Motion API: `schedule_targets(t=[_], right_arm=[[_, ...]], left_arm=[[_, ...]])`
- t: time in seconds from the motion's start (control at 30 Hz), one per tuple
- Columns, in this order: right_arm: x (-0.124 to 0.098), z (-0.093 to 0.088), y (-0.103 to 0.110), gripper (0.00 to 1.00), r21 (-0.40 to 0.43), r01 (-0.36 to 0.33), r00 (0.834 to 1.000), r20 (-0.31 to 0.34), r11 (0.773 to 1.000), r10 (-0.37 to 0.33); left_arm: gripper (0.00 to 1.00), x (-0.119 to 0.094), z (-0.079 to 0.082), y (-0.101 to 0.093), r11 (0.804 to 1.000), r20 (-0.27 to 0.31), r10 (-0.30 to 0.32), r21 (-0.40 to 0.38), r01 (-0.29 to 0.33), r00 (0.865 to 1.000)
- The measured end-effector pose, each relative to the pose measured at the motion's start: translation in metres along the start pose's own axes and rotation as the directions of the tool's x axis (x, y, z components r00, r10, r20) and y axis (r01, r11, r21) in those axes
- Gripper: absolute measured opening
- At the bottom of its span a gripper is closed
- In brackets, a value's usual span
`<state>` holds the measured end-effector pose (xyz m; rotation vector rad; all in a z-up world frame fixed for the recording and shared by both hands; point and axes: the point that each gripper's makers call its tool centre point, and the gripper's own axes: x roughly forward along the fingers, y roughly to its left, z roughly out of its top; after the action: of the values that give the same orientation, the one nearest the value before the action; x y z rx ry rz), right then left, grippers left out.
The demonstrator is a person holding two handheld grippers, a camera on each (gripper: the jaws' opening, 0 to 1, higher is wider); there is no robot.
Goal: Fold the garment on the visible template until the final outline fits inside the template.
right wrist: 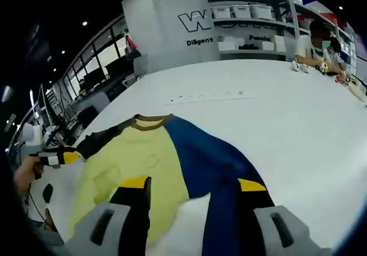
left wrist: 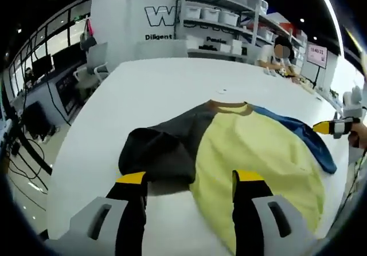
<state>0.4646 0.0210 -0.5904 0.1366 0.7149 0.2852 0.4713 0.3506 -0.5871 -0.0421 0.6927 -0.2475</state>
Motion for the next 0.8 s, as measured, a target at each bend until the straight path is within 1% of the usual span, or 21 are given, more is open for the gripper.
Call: schedule_targets(t=[0.03,0.07,0.1,0.2,0.27,0.37,0.5,0.53,0.57,0.63,0.67,0.8], right_arm=[[-0.001,-0.002,0.002,0.56,-0.003,-0.002,1.0,-0.003,1.0,0.002],[-0.002,-0.008,0.008,0.56,-0.017,-0.01,1.0,-0.011,1.0,0.01],[-0.002,-0.011,0.01,0.55,-0.021,-0.015,1.0,-0.015,1.0,0.014],[-0.007,-0.03,0.024,0.54,-0.025,-0.038,0.998,-0.049,0.999,0.037],[-0.011,-0.041,0.03,0.54,-0.012,-0.04,0.997,-0.067,0.999,0.039],[-0.018,-0.058,0.043,0.54,0.01,-0.067,0.994,-0.09,0.998,0.067],[-0.026,-0.075,0.052,0.54,0.036,-0.074,0.989,-0.122,0.997,0.077],[-0.03,-0.081,0.057,0.54,0.046,-0.078,0.989,-0.125,0.996,0.083],[-0.032,-0.084,0.061,0.54,0.047,-0.082,0.988,-0.129,0.996,0.088],[-0.035,-0.09,0.068,0.52,0.043,-0.089,0.986,-0.138,0.995,0.094],[-0.038,-0.094,0.074,0.51,0.031,-0.101,0.984,-0.145,0.994,0.105],[-0.045,-0.103,0.091,0.49,0.031,-0.123,0.98,-0.154,0.992,0.126]], left_arm=[[0.57,-0.001,-0.001,-0.003,1.0,-0.004,-0.01,-0.003,0.01,1.0],[0.58,-0.004,-0.005,-0.008,0.999,-0.013,-0.024,-0.021,0.024,1.0],[0.59,-0.005,-0.006,-0.01,1.0,-0.013,-0.026,-0.017,0.026,1.0],[0.58,-0.012,-0.012,-0.018,0.999,-0.027,-0.031,0.006,0.031,0.999],[0.56,-0.018,-0.014,-0.023,0.999,-0.032,-0.031,0.013,0.031,0.999],[0.55,-0.026,-0.019,-0.026,1.0,-0.03,-0.025,0.014,0.025,0.999],[0.53,-0.035,-0.034,-0.032,0.999,-0.068,-0.029,0.027,0.031,0.997],[0.5,-0.038,-0.037,-0.033,0.999,-0.063,-0.018,0.026,0.02,0.998],[0.47,-0.041,-0.042,-0.033,1.0,-0.073,-0.005,0.019,0.006,0.997],[0.43,-0.044,-0.047,-0.035,1.0,-0.078,0.001,0.017,0.0,0.997],[0.43,-0.047,-0.052,-0.038,1.0,-0.095,0.002,0.02,0.0,0.995],[0.43,-0.055,-0.066,-0.047,1.0,-0.118,-0.008,0.015,0.01,0.993]])
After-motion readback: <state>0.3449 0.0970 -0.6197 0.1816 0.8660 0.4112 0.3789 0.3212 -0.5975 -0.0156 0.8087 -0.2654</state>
